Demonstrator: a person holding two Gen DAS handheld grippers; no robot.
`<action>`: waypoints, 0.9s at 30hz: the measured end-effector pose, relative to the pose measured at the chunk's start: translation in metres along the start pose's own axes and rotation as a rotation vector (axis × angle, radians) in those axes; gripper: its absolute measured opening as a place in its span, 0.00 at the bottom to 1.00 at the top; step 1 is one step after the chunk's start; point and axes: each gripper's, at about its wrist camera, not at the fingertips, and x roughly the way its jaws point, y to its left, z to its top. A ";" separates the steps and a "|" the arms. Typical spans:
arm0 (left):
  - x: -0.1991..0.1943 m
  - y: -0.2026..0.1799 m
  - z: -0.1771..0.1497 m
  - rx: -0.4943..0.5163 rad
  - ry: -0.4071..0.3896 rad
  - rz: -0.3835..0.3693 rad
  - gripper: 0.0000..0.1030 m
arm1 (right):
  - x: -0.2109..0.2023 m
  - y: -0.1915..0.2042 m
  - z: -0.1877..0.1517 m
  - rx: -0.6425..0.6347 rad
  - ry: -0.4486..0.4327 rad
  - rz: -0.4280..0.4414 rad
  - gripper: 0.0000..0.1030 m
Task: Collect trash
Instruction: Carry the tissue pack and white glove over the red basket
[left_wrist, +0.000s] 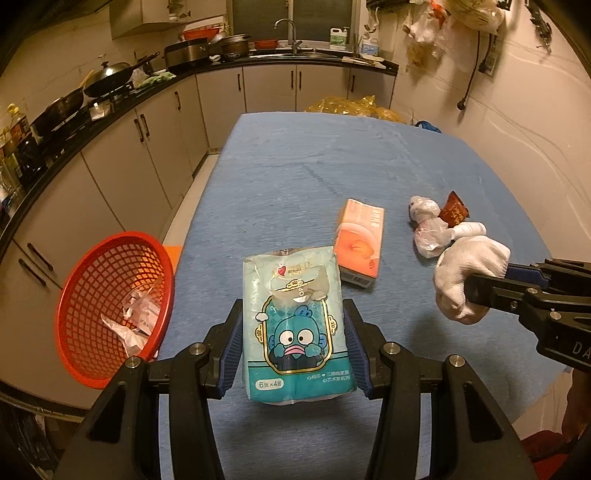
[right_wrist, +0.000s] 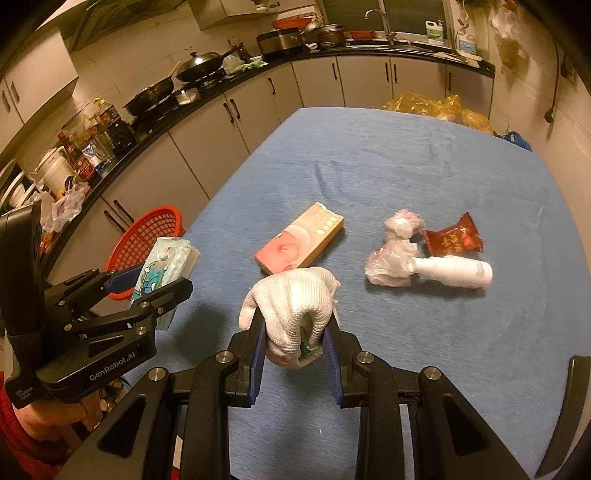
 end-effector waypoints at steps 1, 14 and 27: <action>0.001 0.001 0.000 -0.005 0.001 0.001 0.47 | 0.001 0.001 0.001 -0.002 0.001 0.001 0.29; 0.002 0.022 -0.005 -0.055 0.002 0.019 0.47 | 0.012 0.013 0.007 -0.036 0.018 0.016 0.30; 0.003 0.051 -0.008 -0.094 0.002 0.031 0.47 | 0.021 0.033 0.016 -0.072 0.027 0.020 0.30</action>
